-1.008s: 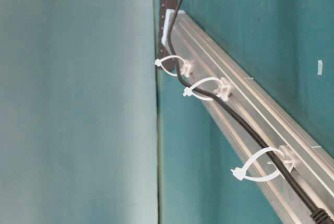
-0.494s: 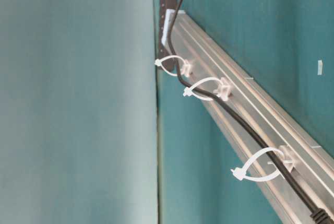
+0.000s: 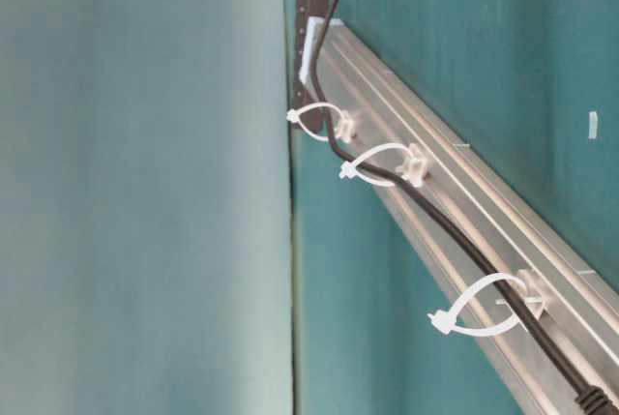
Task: Pass the USB cable through three rings with both arms.
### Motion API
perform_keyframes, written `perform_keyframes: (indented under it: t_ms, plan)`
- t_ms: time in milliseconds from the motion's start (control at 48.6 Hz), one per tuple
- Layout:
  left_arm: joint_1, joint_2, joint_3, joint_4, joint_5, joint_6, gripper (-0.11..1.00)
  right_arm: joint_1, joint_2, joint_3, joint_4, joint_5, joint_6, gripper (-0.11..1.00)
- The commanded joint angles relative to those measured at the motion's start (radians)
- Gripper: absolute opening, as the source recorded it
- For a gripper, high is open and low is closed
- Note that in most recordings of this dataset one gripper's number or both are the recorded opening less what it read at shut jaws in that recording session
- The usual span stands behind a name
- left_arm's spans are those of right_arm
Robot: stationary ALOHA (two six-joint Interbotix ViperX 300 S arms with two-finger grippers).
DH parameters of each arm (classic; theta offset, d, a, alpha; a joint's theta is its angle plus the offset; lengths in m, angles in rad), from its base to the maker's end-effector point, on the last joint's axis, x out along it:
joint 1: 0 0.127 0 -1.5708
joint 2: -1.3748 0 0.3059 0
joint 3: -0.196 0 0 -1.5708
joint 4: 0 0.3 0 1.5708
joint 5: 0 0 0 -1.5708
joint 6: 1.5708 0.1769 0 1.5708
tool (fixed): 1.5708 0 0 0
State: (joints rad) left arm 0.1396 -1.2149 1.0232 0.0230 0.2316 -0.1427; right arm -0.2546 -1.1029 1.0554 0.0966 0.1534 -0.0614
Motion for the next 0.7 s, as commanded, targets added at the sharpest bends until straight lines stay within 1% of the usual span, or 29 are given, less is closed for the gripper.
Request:
perform_keyframes:
  t_ms: [0, 679]
  plan:
    - [0.002, 0.008, -0.014, 0.005, -0.006, 0.003, 0.88, -0.005, 0.005, -0.005, -0.002, -0.011, 0.008, 0.8]
    - [0.003, 0.014, -0.009, 0.005, -0.005, 0.003, 0.88, -0.005, 0.005, -0.006, 0.005, -0.005, 0.011, 0.8]
